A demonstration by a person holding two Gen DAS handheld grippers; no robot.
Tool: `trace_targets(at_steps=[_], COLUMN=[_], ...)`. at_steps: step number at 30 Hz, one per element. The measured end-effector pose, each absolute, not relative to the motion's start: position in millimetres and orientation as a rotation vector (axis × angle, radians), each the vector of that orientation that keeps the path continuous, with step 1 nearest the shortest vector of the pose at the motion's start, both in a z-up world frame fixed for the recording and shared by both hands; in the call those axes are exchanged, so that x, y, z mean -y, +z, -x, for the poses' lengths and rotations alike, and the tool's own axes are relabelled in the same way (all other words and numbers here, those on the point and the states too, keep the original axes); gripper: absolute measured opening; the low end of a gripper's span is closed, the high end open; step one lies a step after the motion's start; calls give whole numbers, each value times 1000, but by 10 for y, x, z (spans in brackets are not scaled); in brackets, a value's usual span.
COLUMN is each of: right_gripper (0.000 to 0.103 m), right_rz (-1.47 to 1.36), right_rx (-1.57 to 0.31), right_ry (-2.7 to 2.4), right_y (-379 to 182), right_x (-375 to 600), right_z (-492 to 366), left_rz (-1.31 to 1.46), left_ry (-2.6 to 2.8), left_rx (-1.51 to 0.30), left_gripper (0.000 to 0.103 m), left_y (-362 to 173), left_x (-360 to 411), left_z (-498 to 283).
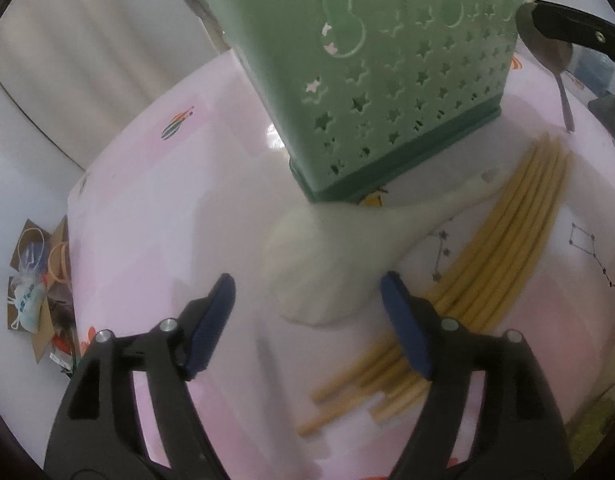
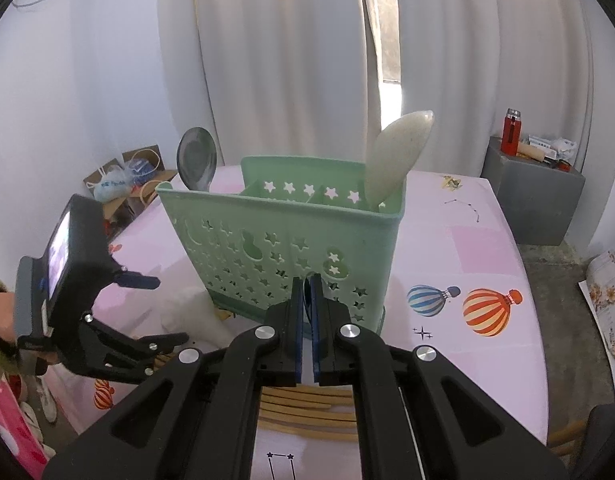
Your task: Organize utensils
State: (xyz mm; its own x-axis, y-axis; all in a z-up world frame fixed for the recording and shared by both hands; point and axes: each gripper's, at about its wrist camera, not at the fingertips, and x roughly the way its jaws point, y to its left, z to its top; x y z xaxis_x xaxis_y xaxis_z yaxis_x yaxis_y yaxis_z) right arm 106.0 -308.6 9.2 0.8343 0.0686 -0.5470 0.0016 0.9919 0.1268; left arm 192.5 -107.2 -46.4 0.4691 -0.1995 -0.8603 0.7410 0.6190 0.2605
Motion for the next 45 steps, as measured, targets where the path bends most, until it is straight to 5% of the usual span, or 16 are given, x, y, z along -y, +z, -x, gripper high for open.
trace_targets(at_steps=[14, 25, 30, 37, 45], right_gripper=[4, 4, 4, 4, 4], right_rz=[-142, -179, -190, -208, -216], right_rx=[-582, -575, -571, -564, -562], right_ry=[30, 19, 21, 26, 25], right_y=[116, 121, 119, 110, 108], right_x=[3125, 3255, 3285, 3326, 3340], right_z=[-1034, -1025, -1021, -1013, -1013], left_rz=[-796, -697, -646, -642, -750], left_ry=[-730, -1033, -1056, -1097, -1091], left_rx=[-700, -719, -807, -846, -742], left_gripper=[69, 53, 34, 32, 11], left_y=[-430, -293, -374, -413, -325], left_x=[1255, 1544, 1688, 1693, 1822], left_z=[-1640, -1442, -1631, -1743, -1571])
